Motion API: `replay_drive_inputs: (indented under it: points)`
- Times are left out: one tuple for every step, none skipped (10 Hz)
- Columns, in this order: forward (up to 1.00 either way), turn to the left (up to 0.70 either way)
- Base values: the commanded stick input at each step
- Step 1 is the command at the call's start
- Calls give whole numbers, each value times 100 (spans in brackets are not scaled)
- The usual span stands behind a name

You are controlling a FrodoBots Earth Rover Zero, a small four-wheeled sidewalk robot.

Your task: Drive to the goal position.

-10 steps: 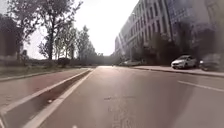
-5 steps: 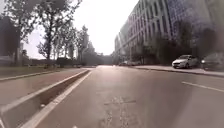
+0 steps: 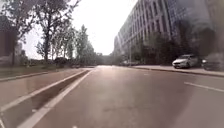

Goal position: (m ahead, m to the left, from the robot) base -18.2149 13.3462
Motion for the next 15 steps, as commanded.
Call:
replay_drive_inputs:
  points:
    - [45,25]
    - [45,3]
    - [70,0]
    - [70,0]
    - [70,0]
    - [70,0]
    - [70,0]
    - [70,0]
    - [70,0]
    - [70,0]
    - [70,0]
    - [70,0]
    - [70,0]
    - [70,0]
    - [70,7]
